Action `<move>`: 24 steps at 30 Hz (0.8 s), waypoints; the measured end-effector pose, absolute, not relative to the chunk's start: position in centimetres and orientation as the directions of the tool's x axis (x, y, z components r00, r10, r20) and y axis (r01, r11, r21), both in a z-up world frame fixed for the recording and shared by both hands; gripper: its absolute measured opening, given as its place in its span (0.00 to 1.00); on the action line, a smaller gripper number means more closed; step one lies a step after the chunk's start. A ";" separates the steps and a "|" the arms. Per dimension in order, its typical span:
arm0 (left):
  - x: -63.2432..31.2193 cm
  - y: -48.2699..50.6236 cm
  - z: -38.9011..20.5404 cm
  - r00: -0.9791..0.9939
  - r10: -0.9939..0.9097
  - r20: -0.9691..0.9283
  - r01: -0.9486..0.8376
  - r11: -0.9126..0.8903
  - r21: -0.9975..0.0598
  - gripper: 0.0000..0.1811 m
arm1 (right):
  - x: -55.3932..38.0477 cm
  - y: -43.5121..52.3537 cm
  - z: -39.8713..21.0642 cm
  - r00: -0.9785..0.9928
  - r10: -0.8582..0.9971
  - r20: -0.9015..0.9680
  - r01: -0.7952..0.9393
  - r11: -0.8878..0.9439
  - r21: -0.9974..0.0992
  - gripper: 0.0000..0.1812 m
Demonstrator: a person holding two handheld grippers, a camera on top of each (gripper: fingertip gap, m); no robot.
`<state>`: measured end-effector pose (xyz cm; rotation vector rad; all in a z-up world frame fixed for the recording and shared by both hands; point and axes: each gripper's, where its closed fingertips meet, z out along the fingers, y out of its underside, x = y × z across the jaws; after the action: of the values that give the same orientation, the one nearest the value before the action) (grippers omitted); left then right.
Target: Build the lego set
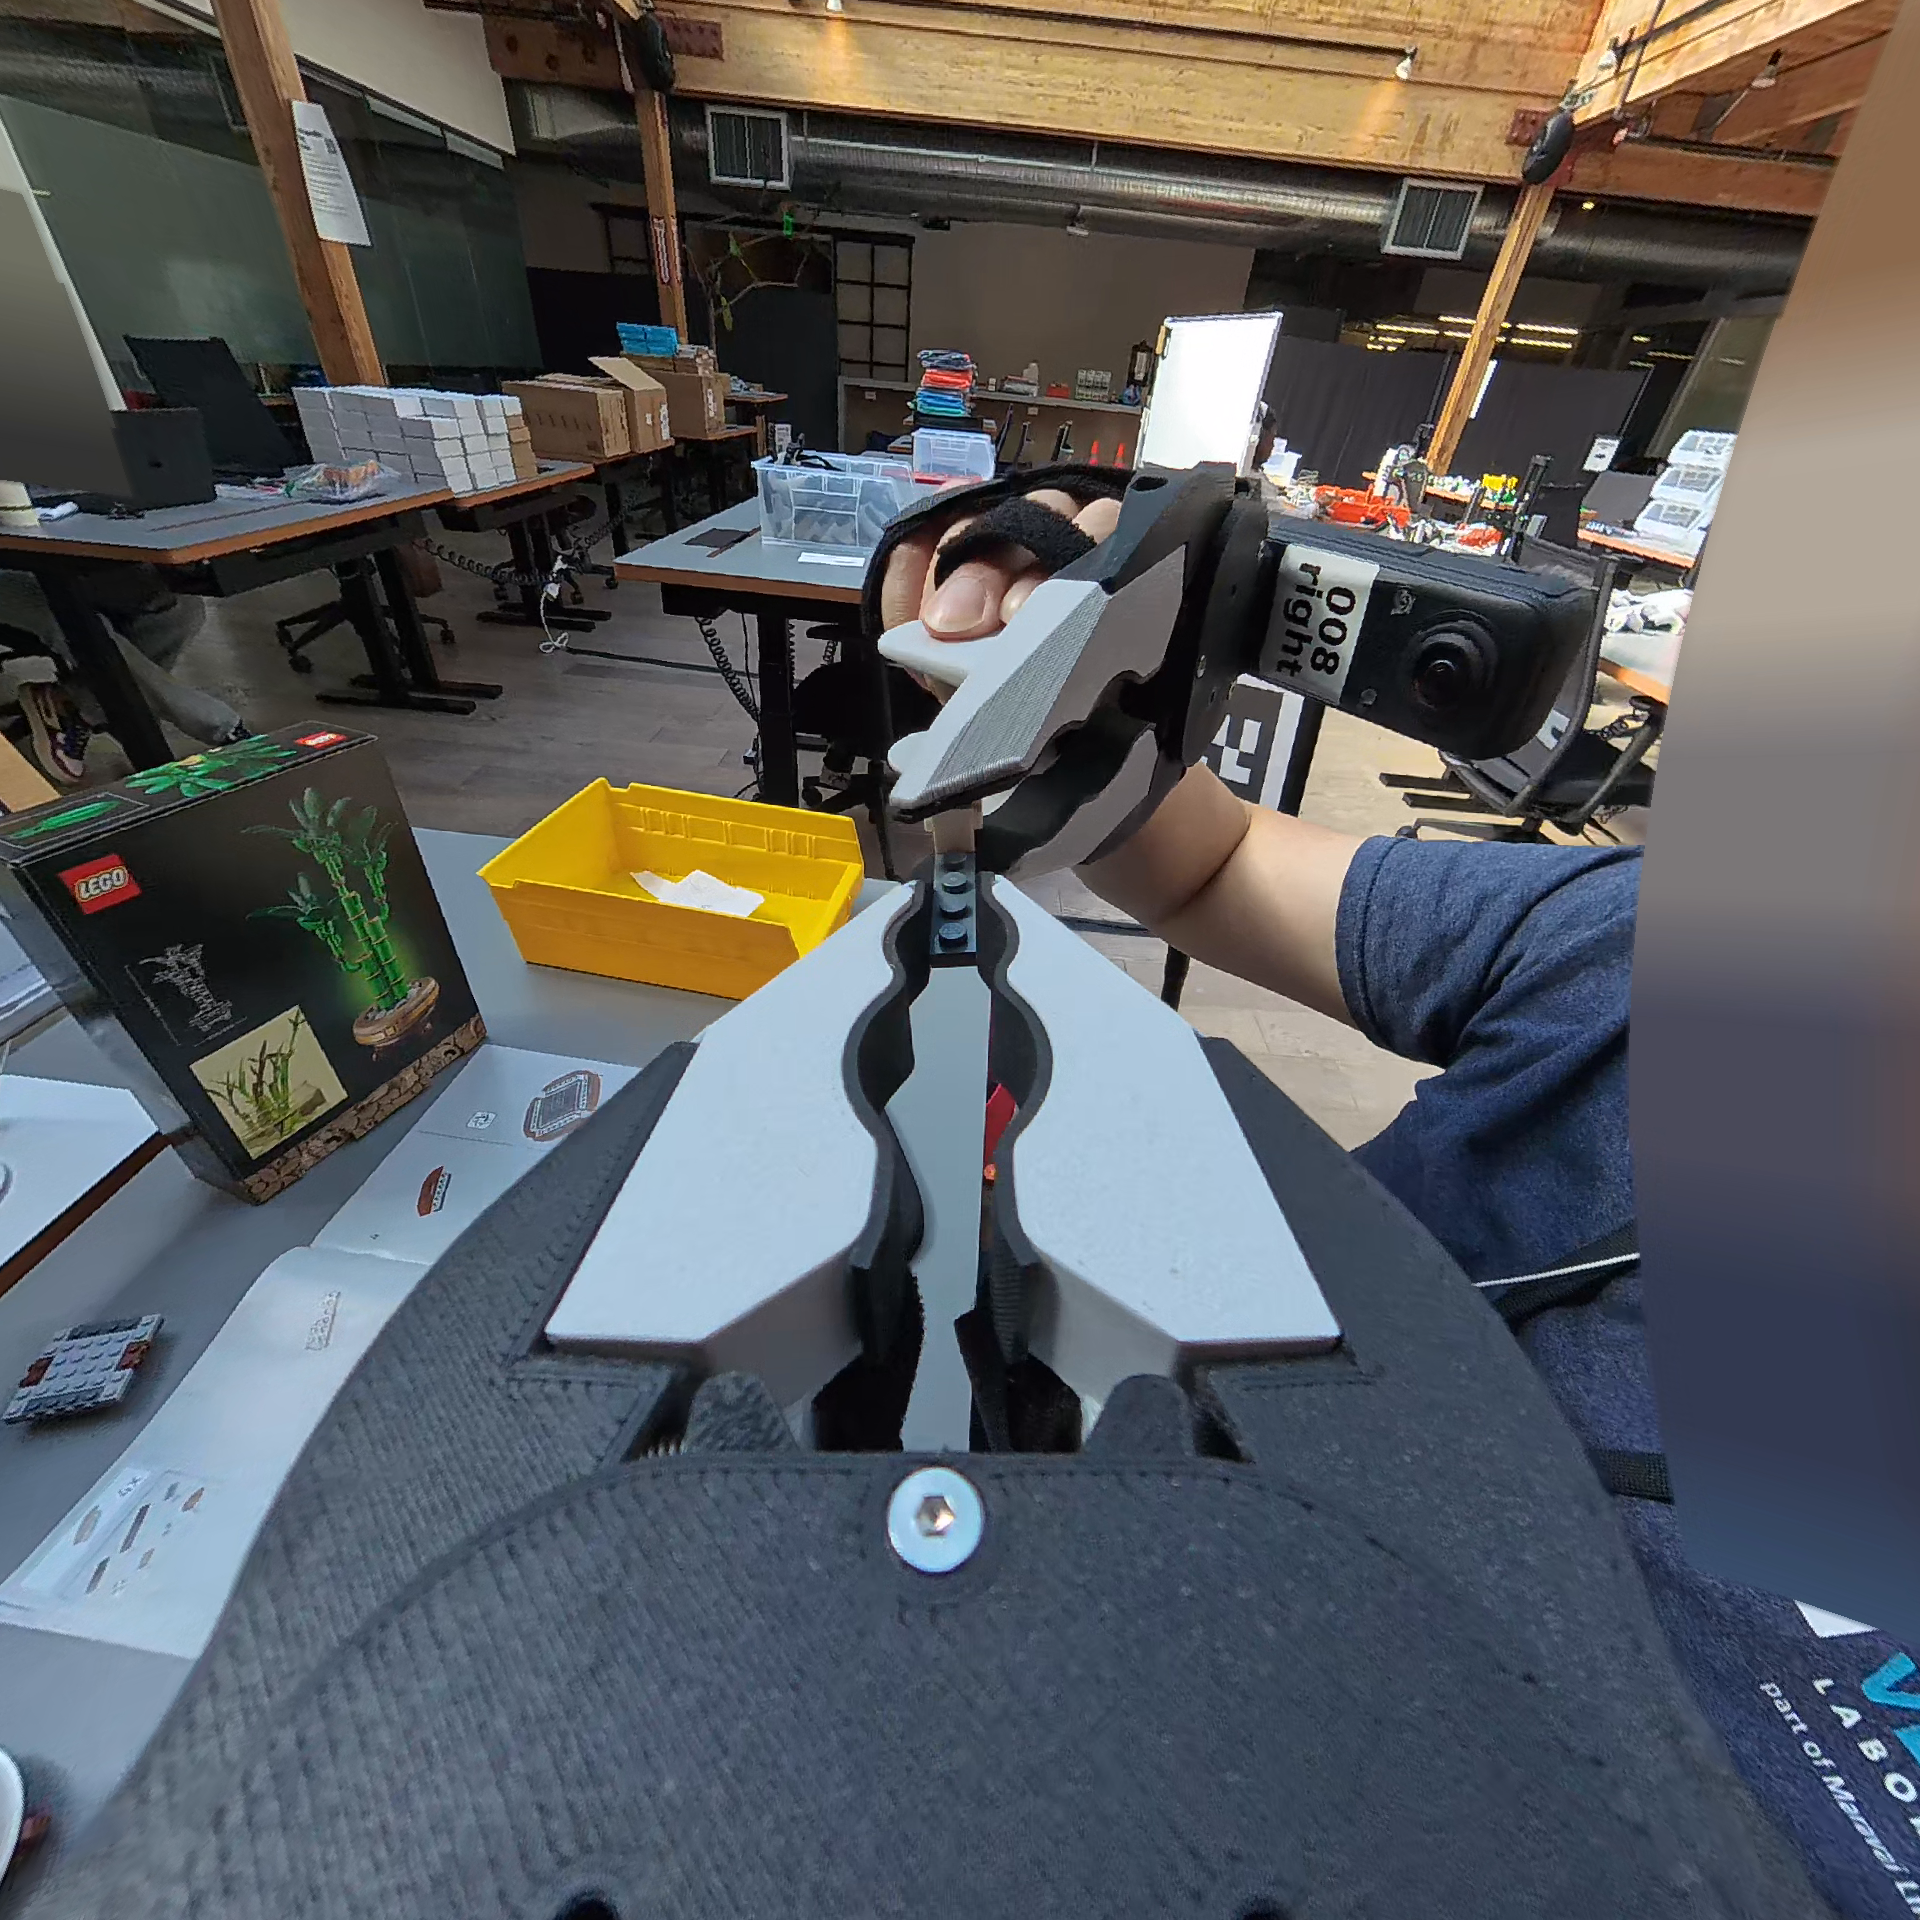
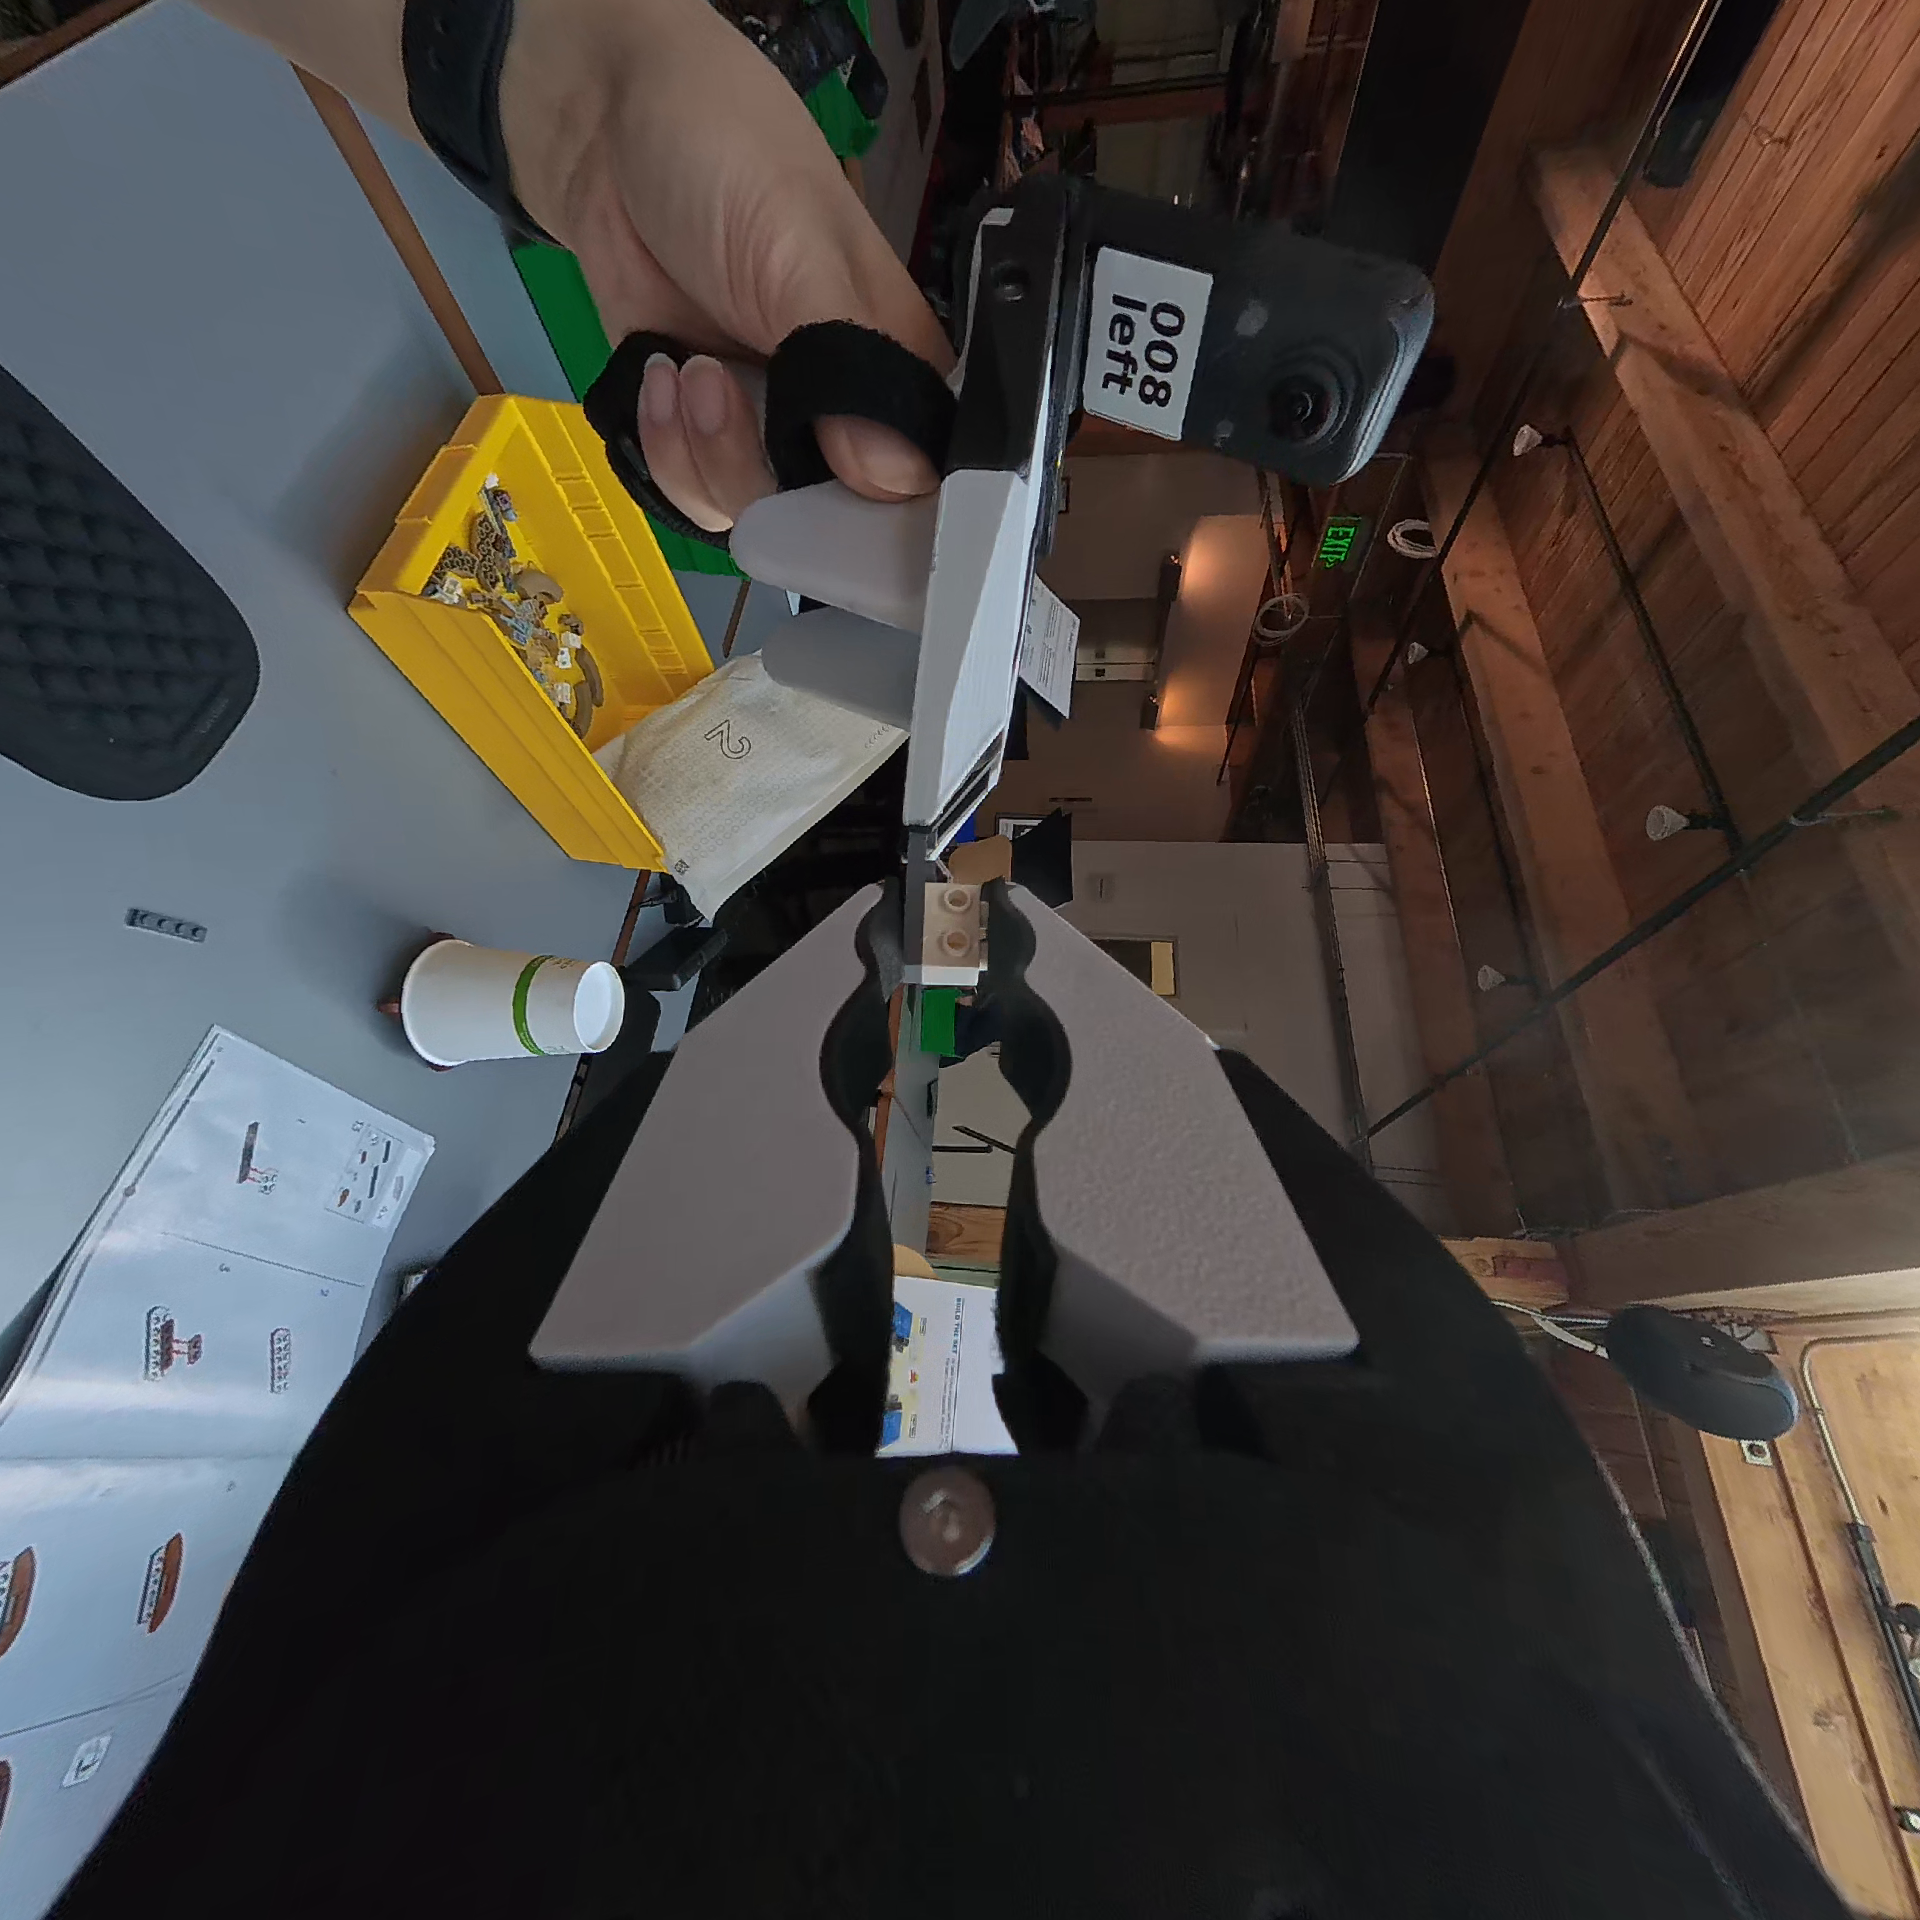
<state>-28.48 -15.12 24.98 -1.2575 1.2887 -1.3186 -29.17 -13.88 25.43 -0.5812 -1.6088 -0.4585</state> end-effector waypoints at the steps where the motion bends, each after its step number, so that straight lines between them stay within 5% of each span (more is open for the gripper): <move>1: -28.5 -15.1 25.1 -0.103 -0.992 0.080 -0.050 -0.075 -0.996 0.03 | -29.3 -14.0 25.5 -0.053 0.101 0.993 0.600 0.799 -0.049 0.08; 8: -28.7 -15.4 25.1 -0.115 -0.990 0.079 -0.029 -0.077 -0.997 0.03 | -29.4 -13.5 25.3 -0.028 0.082 0.996 0.597 0.801 -0.049 0.13; 24: -28.7 -14.8 24.6 -0.123 -0.986 0.109 -0.036 -0.105 -0.994 0.03 | -29.1 -13.0 25.0 -0.044 0.100 0.994 0.641 0.766 -0.049 0.08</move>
<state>-28.65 -14.82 24.59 -1.2491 1.2706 -1.3681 -29.09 -13.01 25.04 -0.6128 -1.5766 -0.4845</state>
